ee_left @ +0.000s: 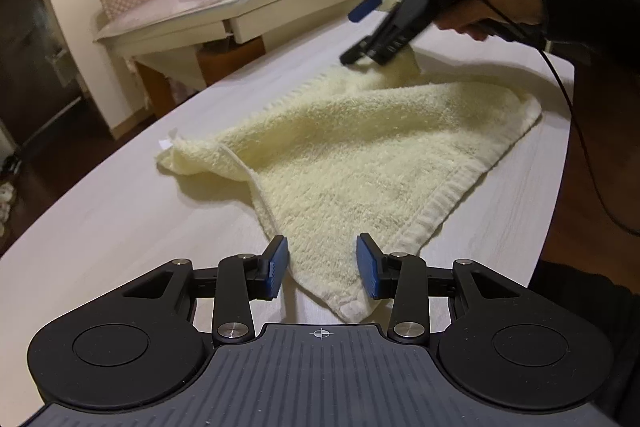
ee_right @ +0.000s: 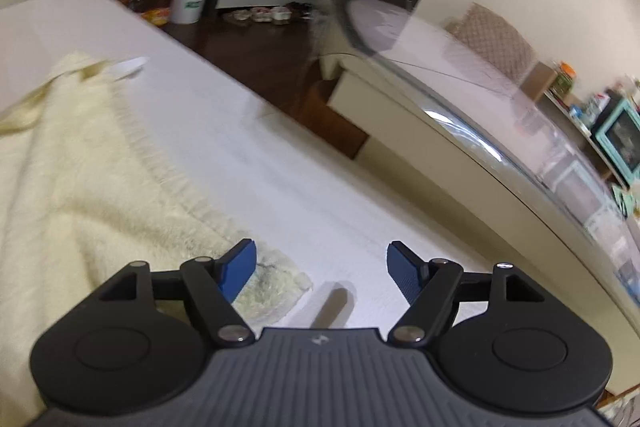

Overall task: Fold towel
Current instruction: 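Spread the towel flat on the table with both grippers, then open them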

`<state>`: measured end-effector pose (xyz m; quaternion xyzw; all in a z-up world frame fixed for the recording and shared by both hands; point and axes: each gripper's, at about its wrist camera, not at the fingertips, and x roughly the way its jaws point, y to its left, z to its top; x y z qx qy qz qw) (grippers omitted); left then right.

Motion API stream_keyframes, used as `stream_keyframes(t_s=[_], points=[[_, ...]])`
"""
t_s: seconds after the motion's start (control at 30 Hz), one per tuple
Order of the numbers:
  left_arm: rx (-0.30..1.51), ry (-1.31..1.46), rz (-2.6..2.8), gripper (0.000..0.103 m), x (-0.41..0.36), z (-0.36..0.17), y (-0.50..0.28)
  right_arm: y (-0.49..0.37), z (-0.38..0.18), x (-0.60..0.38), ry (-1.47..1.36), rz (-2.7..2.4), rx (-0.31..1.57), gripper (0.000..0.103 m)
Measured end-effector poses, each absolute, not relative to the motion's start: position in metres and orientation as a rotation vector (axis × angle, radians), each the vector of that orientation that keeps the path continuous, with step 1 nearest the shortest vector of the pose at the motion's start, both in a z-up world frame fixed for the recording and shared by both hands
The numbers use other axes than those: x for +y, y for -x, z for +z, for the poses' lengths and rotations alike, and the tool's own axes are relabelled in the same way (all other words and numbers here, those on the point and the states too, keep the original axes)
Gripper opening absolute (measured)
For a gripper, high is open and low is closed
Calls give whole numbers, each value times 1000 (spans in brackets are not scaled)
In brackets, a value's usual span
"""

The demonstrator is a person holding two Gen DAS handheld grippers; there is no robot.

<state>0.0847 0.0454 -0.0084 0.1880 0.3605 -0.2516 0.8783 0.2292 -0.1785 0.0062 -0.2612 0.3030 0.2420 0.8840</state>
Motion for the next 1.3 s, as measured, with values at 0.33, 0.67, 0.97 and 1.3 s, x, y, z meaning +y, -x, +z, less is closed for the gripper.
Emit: stream_keyframes(t_s=[0.33,0.67,0.97,1.3], points=[[797,-362,-499,40,54,-3,-72,-207,36,-216,226,528,634,73],[828,-307,-444,36,57,-1,-48,-127,45,-227,153,646,648,77],[825,-299,-424,40,63,3,-43,-62,46,-265,204,813,641,59],[773,-308,-395,47,61,13,-49,-24,26,-293,187,814,718,51]])
